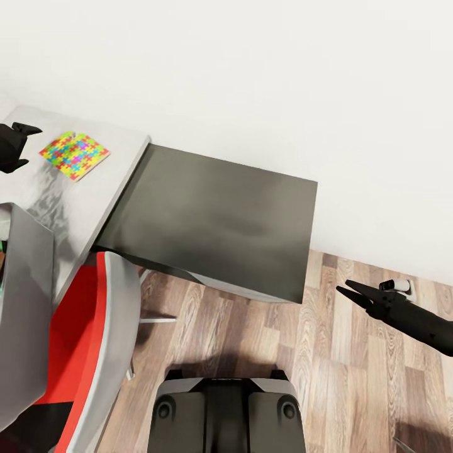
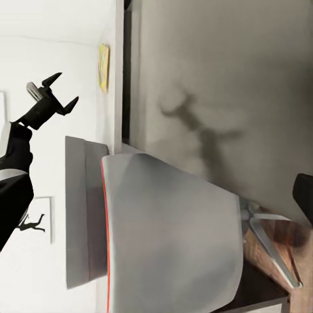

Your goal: Put all the toys in the child's room - the three board games (two on the bed and one on the table), the two jigsaw puzzles on the table, and the tennis ball on the table - inside the toy box on the table in the child's room.

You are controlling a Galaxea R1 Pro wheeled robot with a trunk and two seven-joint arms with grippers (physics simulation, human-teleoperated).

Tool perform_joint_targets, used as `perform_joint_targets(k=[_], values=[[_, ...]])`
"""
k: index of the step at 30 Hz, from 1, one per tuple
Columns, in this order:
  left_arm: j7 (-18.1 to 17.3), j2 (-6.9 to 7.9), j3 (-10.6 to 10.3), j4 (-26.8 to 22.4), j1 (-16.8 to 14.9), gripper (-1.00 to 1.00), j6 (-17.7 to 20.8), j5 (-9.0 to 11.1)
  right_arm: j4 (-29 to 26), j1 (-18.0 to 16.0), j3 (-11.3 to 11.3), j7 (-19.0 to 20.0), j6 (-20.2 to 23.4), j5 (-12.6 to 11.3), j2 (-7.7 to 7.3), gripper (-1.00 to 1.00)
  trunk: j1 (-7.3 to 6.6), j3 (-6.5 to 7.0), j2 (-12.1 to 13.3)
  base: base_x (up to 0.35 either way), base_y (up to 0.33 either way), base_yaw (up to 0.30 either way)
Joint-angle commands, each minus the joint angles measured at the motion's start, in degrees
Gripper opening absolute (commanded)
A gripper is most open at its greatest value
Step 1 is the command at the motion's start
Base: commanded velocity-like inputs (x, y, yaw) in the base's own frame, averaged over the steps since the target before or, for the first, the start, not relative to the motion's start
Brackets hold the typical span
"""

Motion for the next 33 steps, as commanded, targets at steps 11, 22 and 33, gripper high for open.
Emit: perform_joint_targets(k=[11,22,33], values=[[0.9,0.00,0.0,-0.4,0.2,1.00,0.6,0.6,0.0,0.0,0.0,0.1,0.2,0.2,-0.01,1.00,0.03,-0.06,-0.1,0.035,0.000,0.018],[0.9,-0.09,-0.2,-0.5,0.3,1.00,0.6,0.5,0.0,0.0,0.0,0.1,0.2,0.2,-0.01,1.00,0.03,-0.06,-0.1,0.197,0.000,0.004],[1.0,-0.12,-0.4,-0.5,0.3,1.00,0.6,0.4,0.0,0.0,-0.1,0.1,0.2,0.2,-0.04,1.00,0.03,-0.06,-0.1,0.075,0.000,0.001]])
